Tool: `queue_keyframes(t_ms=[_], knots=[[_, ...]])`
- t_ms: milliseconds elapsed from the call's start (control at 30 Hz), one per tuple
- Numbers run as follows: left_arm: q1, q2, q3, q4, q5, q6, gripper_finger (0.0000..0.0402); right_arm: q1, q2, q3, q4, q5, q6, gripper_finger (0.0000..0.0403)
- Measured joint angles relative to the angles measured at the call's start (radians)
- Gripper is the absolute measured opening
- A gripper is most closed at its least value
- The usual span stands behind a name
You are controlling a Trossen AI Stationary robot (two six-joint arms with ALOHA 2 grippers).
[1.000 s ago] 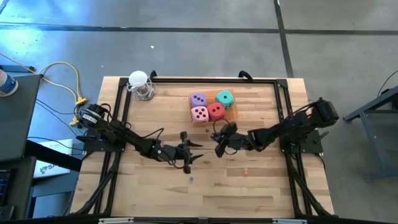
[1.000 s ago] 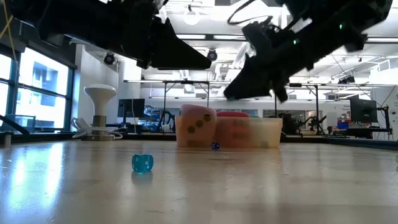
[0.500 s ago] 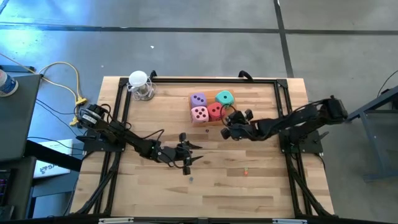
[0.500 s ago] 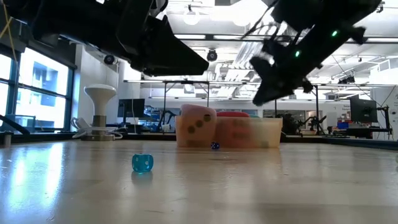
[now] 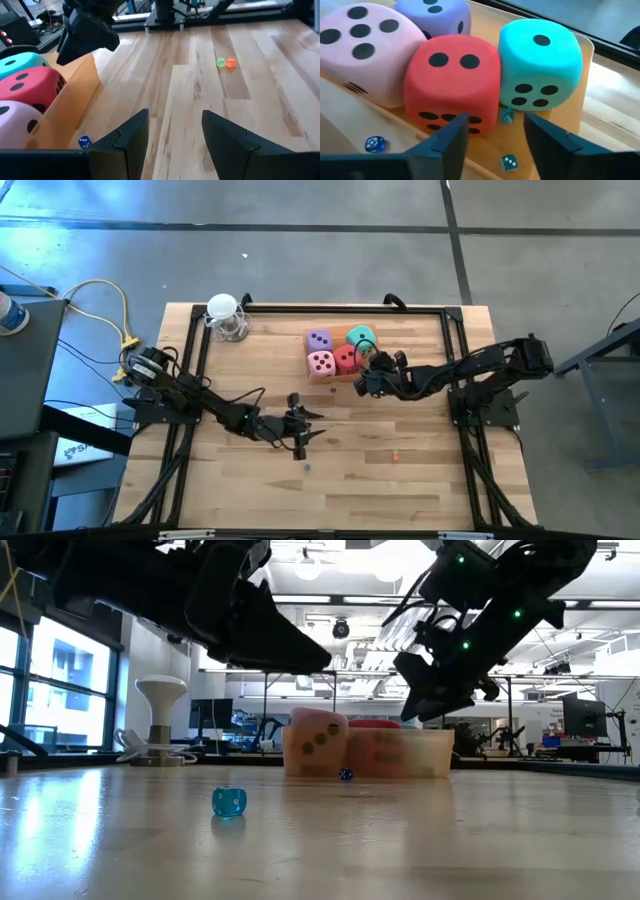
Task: Pick & Place Dice
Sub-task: Put the small blue dice into the orange container
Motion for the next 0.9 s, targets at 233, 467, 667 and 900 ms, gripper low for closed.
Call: queue_keyframes(t_ms=[233,467,667,900], knots=[[0.0,0.0,0.0,-0.017,0.0,0.002,0.0177,0.022,-0.008,0.0,0.069,-0.004,-0.145,0.0244],[0.007,0.0,-0.001,-0.078,0.0,-0.001,0.0177,0.102,-0.012,0.0,0.302,-0.068,-0.444,0.0248],[-0.003,0.0,-0.002,-0.116,0.0,-0.005,0.0177,0.197,-0.012,0.0,0.343,-0.303,-0.548,0.0243],[-0.016,0.0,-0.002,-0.113,0.0,-0.006,0.0177,0.25,0.074,0.0,0.335,-0.367,-0.502,0.0242]])
